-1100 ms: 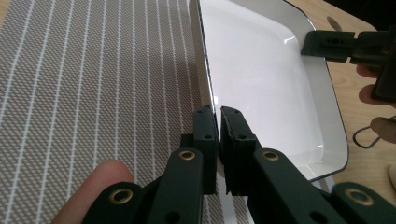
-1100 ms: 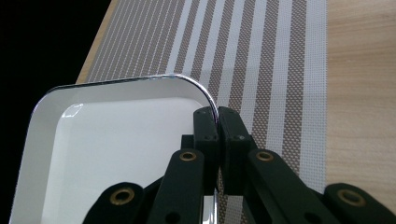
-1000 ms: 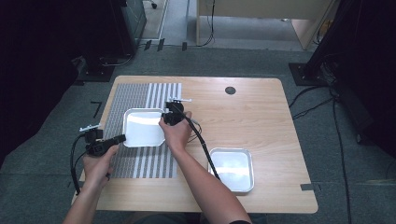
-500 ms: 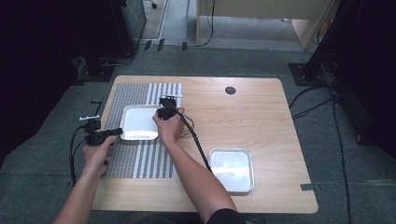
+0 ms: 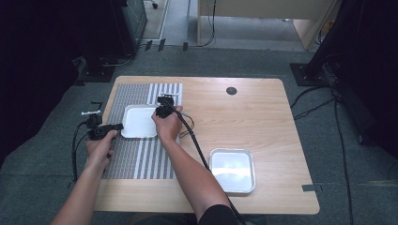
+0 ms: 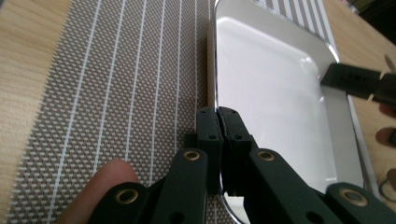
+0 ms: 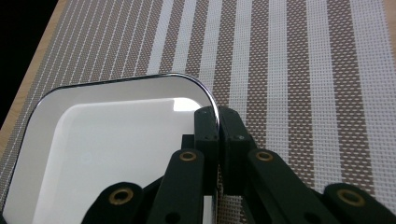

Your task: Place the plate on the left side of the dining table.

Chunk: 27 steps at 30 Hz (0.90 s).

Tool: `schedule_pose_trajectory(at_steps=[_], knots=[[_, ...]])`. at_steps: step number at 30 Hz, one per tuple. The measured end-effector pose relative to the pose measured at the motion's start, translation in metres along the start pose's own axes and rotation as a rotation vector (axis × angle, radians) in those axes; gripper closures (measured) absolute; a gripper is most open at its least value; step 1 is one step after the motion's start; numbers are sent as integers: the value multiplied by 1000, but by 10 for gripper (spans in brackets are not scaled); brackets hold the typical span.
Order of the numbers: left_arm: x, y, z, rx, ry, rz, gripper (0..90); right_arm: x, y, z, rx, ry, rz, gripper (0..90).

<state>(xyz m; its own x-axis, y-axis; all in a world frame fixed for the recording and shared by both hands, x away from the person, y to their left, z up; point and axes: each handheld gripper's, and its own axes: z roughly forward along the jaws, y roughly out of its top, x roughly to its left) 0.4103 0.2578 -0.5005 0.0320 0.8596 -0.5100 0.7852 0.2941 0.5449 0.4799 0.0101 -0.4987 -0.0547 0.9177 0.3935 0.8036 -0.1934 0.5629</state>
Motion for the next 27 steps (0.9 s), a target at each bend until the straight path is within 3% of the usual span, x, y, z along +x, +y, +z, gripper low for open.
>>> schedule_pose_trajectory(at_steps=[6, 12, 17, 19, 23, 24, 25, 27], knots=[[-2, 6, 5, 13, 15, 16, 895, -3, -1, 5, 7, -7, 41, 882], [-3, 9, 9, 4, 19, 3, 892, -3, 0, 5, -1, -25, 71, 883], [-3, 9, 10, -4, 20, -2, 888, -2, -1, 5, -13, -31, 61, 874], [-3, 9, 10, -10, 21, -3, 884, -2, -3, 5, -18, -26, 49, 800], [-7, 9, 3, -47, 26, 23, 731, -4, -3, 0, -46, 16, 56, 634], [-9, 9, 0, -60, 26, 36, 687, -6, -3, -2, -84, 56, 44, 556], [-12, 8, -2, -74, 39, 51, 625, -7, -4, -5, -117, 75, 14, 539], [-16, 7, -7, -100, 50, 72, 523, -9, -5, -8, -133, 63, -36, 515]])
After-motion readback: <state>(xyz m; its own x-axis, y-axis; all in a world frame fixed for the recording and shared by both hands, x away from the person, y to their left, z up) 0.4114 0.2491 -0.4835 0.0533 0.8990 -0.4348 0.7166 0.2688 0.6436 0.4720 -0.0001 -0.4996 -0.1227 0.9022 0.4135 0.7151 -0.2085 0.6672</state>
